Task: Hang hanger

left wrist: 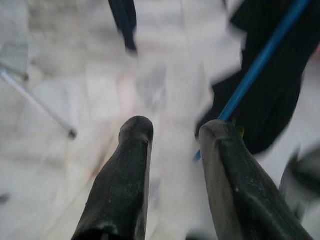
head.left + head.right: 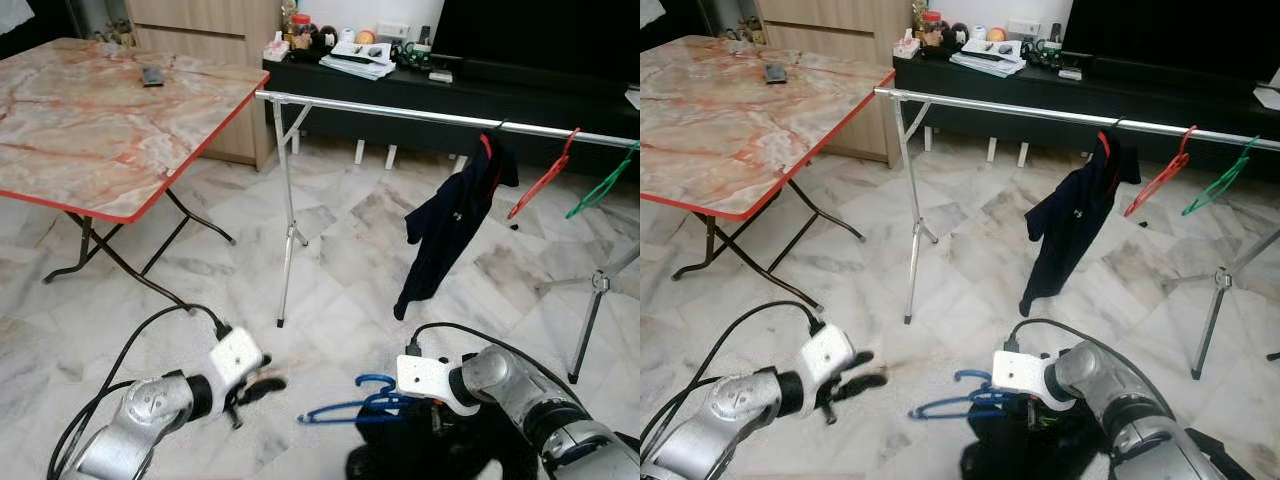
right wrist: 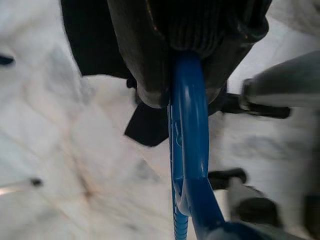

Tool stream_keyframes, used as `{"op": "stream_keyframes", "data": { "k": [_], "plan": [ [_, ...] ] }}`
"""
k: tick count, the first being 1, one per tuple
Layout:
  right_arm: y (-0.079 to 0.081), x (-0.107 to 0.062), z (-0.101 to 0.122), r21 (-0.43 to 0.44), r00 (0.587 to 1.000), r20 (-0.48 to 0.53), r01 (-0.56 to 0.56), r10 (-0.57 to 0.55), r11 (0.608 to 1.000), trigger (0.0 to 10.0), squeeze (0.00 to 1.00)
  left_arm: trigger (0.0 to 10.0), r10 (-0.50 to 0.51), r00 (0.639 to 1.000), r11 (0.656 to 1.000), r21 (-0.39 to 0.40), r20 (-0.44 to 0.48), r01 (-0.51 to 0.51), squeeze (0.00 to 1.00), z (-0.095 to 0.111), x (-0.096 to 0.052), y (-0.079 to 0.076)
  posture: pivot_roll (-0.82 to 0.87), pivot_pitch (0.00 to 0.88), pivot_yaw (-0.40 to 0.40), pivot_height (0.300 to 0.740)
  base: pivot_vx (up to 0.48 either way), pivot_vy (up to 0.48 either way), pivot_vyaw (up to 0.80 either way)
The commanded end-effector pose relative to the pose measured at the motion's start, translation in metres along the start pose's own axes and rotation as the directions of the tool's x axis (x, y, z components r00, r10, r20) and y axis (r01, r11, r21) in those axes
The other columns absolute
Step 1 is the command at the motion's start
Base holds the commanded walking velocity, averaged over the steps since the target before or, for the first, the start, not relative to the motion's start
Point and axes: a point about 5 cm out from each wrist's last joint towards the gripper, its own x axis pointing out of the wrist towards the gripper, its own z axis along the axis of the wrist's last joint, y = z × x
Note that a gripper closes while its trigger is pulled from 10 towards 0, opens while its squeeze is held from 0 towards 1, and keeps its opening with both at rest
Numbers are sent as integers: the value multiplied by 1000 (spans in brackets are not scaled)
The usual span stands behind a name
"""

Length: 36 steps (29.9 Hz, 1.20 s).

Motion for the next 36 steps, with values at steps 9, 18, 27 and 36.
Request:
{"op": "stream_keyframes", "data": {
  "k": [9, 18, 27, 36],
  "plan": [
    [-14, -2, 36, -147, 998, 44, -33, 40, 989, 10000, 0, 10000, -53, 998, 998, 28, 38, 52, 0, 8, 9, -3, 112, 53, -98, 740, 0, 0, 0],
    [-25, 4, 66, -170, 993, 105, 69, -51, 983, 10000, 0, 10000, -35, 996, 999, 2, 85, 35, 0, 14, 8, 4, 124, 33, -100, 740, 0, 0, 0],
    [-21, 8, 83, -178, 982, 188, 14, 20, 984, 10000, 0, 10000, -51, 991, 999, 15, 127, 49, 0, 24, 16, 6, 119, 11, -96, 740, 0, 0, 0],
    [-20, 12, 85, -169, 979, 204, 32, 3, 985, 10000, 0, 10000, -90, 988, 996, 18, 122, 89, 0, 26, 22, 3, 122, 0, -89, 740, 0, 0, 0]
  ]
}}
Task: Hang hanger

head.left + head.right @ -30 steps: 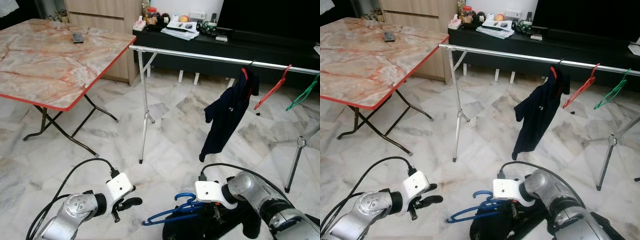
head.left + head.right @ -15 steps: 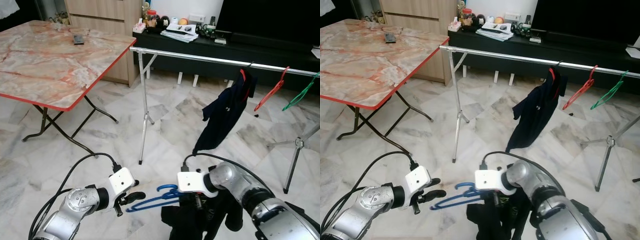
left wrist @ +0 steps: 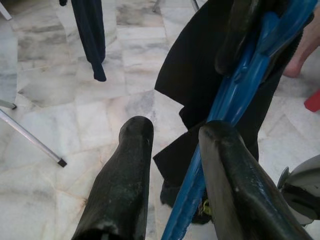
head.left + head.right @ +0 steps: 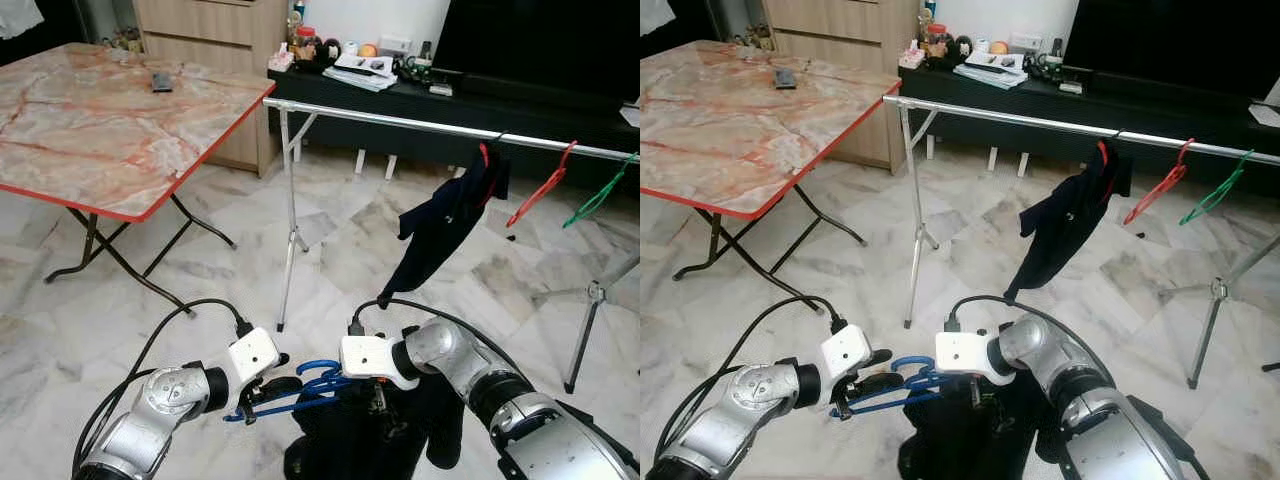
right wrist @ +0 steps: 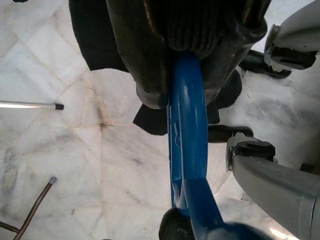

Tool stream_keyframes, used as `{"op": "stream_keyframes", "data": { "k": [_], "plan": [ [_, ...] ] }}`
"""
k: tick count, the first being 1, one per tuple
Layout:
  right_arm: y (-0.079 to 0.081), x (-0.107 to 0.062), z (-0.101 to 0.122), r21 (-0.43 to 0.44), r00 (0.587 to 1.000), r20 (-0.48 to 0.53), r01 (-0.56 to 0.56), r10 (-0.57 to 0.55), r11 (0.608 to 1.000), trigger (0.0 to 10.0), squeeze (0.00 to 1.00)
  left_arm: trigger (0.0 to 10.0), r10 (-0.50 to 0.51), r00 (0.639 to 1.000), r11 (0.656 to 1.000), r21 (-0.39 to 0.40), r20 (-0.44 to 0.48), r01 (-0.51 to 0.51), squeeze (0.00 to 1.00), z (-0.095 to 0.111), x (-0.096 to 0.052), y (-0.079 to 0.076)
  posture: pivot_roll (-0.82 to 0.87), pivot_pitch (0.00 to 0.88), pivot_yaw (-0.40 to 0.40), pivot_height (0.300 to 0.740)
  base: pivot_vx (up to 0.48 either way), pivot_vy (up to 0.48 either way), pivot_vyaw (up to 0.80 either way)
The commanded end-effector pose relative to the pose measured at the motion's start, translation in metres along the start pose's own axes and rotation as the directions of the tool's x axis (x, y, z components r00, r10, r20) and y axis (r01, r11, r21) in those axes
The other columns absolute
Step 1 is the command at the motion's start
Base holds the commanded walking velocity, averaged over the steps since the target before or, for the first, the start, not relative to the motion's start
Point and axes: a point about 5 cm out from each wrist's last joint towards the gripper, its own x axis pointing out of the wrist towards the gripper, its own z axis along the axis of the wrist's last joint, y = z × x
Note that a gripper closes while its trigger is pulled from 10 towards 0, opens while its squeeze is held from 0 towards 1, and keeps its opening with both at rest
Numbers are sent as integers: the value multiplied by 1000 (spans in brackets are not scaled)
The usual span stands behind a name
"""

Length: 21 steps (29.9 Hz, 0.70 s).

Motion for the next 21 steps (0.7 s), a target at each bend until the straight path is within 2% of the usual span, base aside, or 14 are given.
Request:
{"op": "stream_keyframes", "data": {
  "k": [1, 5, 9, 13, 21],
  "plan": [
    [-5, -2, 5, -15, 1000, 15, 26, -26, 1000, 10000, 0, 10000, -43, 999, 999, 7, -9, 43, 0, 2, 2, -1, 121, 0, -88, 740, 0, 0, 0],
    [-3, 0, 3, -20, 1000, -3, 26, -26, 999, 10000, 0, 10000, -51, 997, 998, 43, -58, 53, 0, -3, -1, 0, 122, 0, -87, 740, 0, 0, 0],
    [-2, 1, 2, -20, 1000, -2, 27, -27, 999, 10000, 0, 10000, -58, 997, 998, 36, -55, 60, 0, -3, -1, 0, 126, 0, -86, 740, 0, 0, 0],
    [-1, 1, -1, -35, 999, -35, 30, -32, 999, 10000, 0, 10000, -107, 990, 992, 56, -96, 112, 0, -4, -3, -3, 125, 0, -85, 740, 0, 0, 0],
    [-7, 1, 4, -19, 994, -3, 108, -108, 994, 10000, 0, 10000, -117, 990, 992, 46, -74, 120, 0, 0, -1, -2, 125, 15, -87, 740, 0, 0, 0]
  ]
}}
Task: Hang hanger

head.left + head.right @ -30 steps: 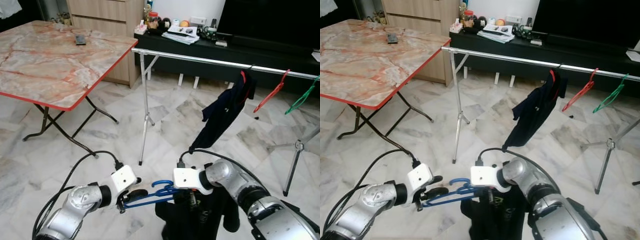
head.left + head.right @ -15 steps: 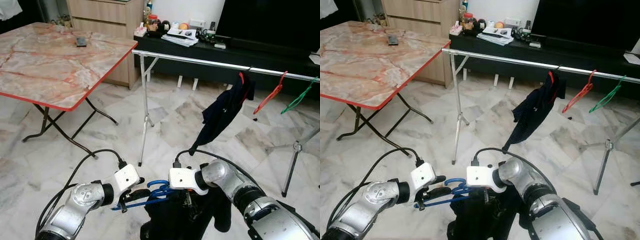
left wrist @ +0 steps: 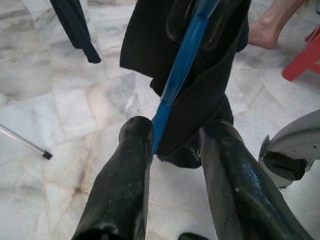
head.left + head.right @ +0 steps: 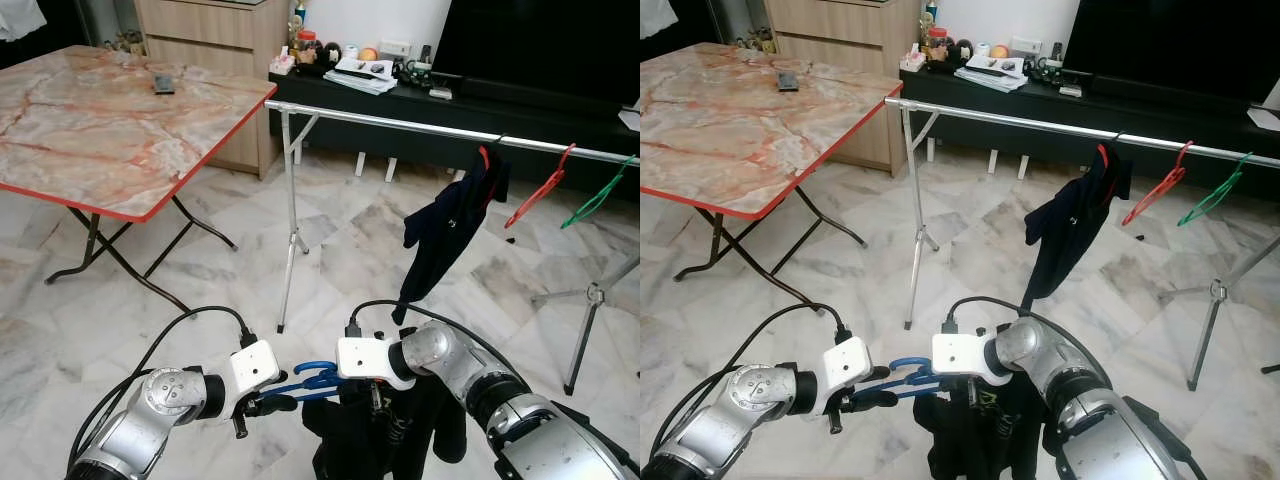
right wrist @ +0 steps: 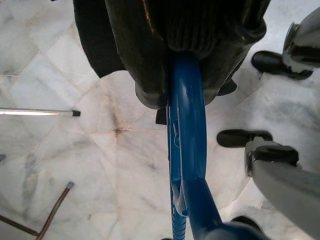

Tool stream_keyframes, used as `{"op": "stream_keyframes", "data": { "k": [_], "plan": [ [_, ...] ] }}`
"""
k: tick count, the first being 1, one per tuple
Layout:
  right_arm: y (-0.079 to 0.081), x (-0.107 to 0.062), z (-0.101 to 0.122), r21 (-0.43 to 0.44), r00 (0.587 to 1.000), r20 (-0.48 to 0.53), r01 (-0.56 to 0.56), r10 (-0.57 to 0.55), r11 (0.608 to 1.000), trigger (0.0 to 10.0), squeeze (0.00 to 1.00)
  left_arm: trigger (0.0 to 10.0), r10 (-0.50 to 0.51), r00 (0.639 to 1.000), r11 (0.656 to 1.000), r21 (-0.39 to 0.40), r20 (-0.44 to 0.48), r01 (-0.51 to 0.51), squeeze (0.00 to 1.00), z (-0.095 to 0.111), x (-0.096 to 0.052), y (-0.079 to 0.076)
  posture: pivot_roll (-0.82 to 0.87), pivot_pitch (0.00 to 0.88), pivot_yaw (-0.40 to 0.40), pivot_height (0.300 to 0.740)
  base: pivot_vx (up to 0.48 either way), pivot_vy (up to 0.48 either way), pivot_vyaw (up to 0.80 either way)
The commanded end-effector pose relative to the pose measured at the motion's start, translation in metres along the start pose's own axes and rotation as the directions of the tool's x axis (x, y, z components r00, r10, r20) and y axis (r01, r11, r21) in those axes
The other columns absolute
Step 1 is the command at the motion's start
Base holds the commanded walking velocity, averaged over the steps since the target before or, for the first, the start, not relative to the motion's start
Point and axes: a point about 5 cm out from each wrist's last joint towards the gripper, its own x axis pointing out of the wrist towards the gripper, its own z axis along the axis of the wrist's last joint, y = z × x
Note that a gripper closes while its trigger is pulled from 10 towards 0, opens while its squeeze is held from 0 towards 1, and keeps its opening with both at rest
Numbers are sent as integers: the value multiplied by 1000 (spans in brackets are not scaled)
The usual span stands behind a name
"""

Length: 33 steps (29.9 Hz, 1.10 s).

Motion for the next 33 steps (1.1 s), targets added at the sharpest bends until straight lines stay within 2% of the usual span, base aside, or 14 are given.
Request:
{"op": "stream_keyframes", "data": {
  "k": [1, 4, 10, 19, 33],
  "plan": [
    [-6, -3, 5, 11, 999, 38, 36, -37, 999, 10000, 0, 10000, -4, 1000, 1000, 7, 16, 4, 0, 7, 2, 3, 125, 15, -87, 740, 0, 0, 0],
    [-5, -2, 11, 37, 996, 93, 14, -17, 999, 10000, 0, 10000, 12, 1000, 1000, -3, 25, -12, 0, 9, 4, 6, 129, 28, -89, 740, 0, 0, 0],
    [1, 0, 7, 19, 997, 75, -30, 28, 999, 10000, 0, 10000, 27, 999, 1000, -6, 26, -27, 0, 12, 7, 9, 132, 35, -92, 740, 0, 0, 0],
    [-6, -2, 15, 33, 990, 137, 13, -18, 999, 10000, 0, 10000, 7, 1000, 1000, -26, 24, -7, 0, 15, 9, 8, 140, 55, -94, 740, 0, 0, 0],
    [-5, -4, 16, 23, 988, 147, -42, 38, 999, 10000, 0, 10000, 7, 999, 999, -54, 45, -5, 0, 19, 13, 9, 138, 59, -90, 740, 0, 0, 0]
  ]
}}
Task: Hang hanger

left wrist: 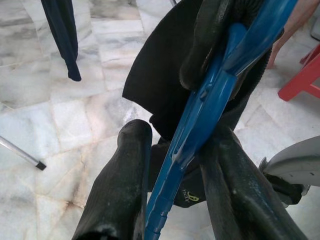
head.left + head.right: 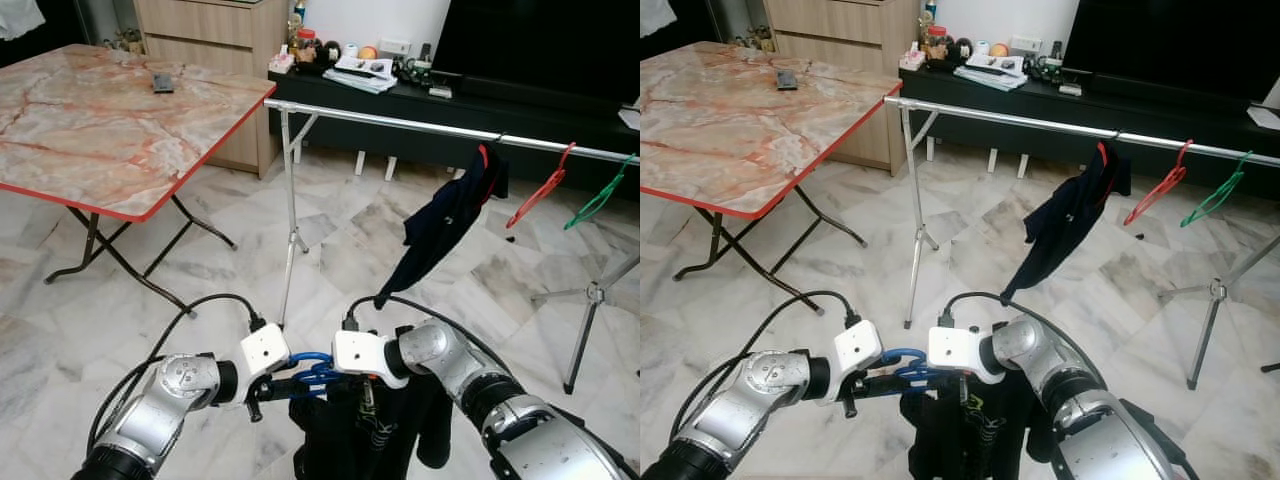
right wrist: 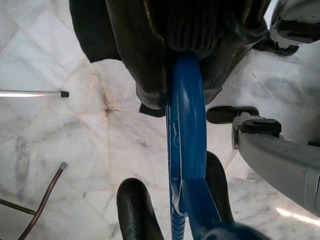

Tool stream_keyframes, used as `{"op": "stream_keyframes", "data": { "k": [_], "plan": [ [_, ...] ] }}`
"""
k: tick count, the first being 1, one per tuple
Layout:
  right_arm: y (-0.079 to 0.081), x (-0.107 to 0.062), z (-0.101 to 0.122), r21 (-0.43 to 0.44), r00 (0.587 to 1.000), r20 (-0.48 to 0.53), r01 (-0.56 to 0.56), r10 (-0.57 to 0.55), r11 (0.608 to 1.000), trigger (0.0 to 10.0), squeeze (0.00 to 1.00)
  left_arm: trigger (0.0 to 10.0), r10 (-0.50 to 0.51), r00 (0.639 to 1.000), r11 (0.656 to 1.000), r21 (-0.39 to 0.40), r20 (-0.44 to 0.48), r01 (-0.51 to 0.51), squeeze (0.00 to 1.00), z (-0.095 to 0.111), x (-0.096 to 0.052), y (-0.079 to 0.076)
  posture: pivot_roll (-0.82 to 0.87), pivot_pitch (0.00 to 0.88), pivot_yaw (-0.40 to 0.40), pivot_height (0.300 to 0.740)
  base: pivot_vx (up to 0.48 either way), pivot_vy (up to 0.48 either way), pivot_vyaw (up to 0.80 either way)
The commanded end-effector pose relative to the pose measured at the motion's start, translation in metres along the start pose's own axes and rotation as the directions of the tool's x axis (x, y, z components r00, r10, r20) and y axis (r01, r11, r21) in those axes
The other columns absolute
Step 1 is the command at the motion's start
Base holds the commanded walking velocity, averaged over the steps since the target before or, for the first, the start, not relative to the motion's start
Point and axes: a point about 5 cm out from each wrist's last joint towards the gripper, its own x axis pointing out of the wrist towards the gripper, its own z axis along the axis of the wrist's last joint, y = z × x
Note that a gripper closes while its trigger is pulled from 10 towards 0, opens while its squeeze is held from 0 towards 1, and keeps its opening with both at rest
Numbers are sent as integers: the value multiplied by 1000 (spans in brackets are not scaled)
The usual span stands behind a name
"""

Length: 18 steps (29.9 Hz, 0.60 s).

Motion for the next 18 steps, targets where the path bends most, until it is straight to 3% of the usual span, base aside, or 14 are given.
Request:
{"op": "stream_keyframes", "data": {
  "k": [1, 6, 8, 9, 11, 12, 13, 17, 18],
  "plan": [
    [-8, -6, 10, -20, 999, 47, 8, -7, 1000, 10000, 0, 10000, -11, 1000, 1000, -4, 11, 12, 0, 5, 3, 1, 138, 59, -90, 740, 0, 0, 0],
    [-12, -10, 12, -29, 999, 44, 11, -9, 1000, 10000, 0, 10000, -19, 1000, 1000, -6, 14, 19, 0, 6, 4, 1, 137, 59, -93, 740, 0, 0, 0],
    [-13, -10, 15, -34, 999, 46, 12, -10, 999, 10000, 0, 9373, -21, 1000, 1000, -8, 17, 21, 0, 7, 4, 1, 138, 61, -95, 740, 0, 0, 0],
    [-14, -11, 16, -35, 999, 50, 15, -14, 999, 10000, 0, 7451, -22, 1000, 1000, -11, 20, 22, 0, 7, 5, 0, 138, 61, -95, 740, 0, 0, 0],
    [-15, -11, 17, -35, 999, 52, 18, -16, 999, 10000, 0, 7451, -23, 1000, 1000, -11, 22, 23, 0, 8, 5, 0, 140, 62, -97, 740, 0, 0, 0],
    [-15, -11, 17, -33, 998, 55, 19, -17, 999, 10000, 0, 5765, -24, 999, 1000, -14, 25, 24, 0, 8, 6, -1, 141, 62, -97, 740, 0, 0, 0],
    [-15, -11, 18, -31, 998, 57, 20, -19, 999, 10000, 0, 4980, -24, 999, 1000, -15, 26, 25, 0, 8, 6, -1, 141, 62, -97, 740, 0, 0, 0],
    [-17, -11, 18, -27, 998, 55, 45, -43, 999, 10000, 0, 5059, -27, 999, 1000, -12, 26, 28, 0, 9, 6, -1, 140, 63, -98, 740, 0, 0, 0],
    [-18, -12, 18, -23, 997, 52, 56, -55, 998, 10000, 0, 7137, -30, 999, 1000, -6, 23, 30, 0, 9, 6, -1, 140, 63, -98, 740, 0, 0, 0]
  ]
}}
